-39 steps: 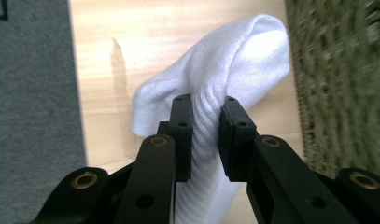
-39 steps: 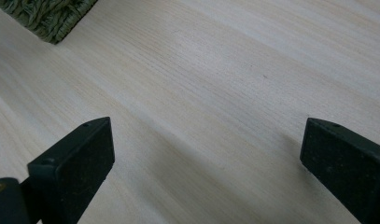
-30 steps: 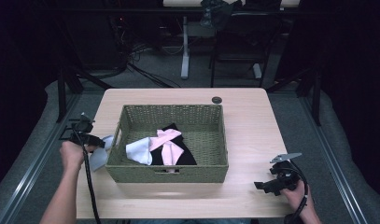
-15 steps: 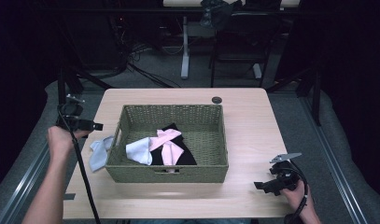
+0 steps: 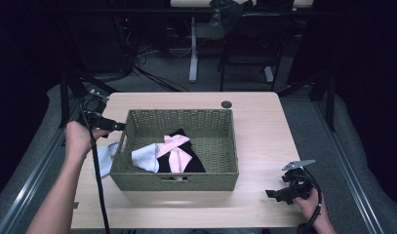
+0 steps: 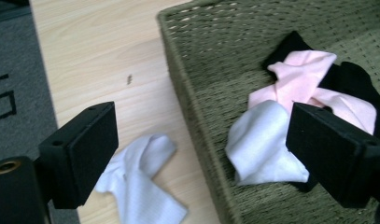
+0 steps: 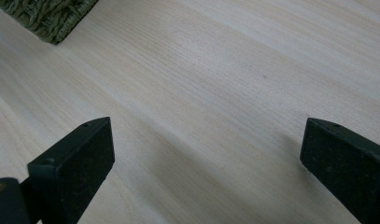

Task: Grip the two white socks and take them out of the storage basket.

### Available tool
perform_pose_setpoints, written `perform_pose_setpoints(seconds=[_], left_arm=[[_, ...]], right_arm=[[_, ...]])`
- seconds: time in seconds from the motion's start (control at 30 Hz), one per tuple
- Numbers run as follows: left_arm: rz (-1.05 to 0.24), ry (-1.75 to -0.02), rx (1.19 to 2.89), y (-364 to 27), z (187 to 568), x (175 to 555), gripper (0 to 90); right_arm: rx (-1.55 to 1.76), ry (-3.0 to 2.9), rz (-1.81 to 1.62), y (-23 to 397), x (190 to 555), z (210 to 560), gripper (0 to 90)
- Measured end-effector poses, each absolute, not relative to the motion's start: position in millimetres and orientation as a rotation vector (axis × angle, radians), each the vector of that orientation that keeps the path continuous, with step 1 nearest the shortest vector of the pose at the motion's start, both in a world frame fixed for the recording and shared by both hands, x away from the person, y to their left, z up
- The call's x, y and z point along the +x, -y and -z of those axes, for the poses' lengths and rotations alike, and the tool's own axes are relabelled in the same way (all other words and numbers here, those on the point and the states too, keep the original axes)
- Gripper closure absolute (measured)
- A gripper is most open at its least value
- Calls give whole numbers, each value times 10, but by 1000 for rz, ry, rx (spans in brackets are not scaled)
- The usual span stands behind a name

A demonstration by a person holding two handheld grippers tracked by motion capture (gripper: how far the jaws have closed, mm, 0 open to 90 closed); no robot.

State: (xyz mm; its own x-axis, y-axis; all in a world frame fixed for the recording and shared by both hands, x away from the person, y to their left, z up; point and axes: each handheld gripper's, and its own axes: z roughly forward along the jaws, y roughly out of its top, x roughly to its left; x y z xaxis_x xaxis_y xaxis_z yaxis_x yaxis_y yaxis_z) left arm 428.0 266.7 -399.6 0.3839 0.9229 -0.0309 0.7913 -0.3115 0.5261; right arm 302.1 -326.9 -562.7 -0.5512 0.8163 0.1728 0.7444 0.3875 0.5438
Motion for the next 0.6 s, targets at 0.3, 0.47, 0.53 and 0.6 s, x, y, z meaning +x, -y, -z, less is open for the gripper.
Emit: perform_pose_setpoints(seconds=[0.3,0.47,0.53,0.6], left_arm=[[-353,-1402,2245,-2317,4108,4378,57],[-328,-1388,2263,-2198,4202,4425,52],[-319,-1380,2277,-2151,4248,4443,51],[-306,-1369,2297,-2083,4331,4473,50]], right_arm=[[1407,-2533,-882,3281,3025,5616,24],[1408,-2534,-881,3281,3025,5617,24],[1410,-2527,-884,3279,3023,5617,24],[1411,-2528,-884,3280,3023,5618,24]])
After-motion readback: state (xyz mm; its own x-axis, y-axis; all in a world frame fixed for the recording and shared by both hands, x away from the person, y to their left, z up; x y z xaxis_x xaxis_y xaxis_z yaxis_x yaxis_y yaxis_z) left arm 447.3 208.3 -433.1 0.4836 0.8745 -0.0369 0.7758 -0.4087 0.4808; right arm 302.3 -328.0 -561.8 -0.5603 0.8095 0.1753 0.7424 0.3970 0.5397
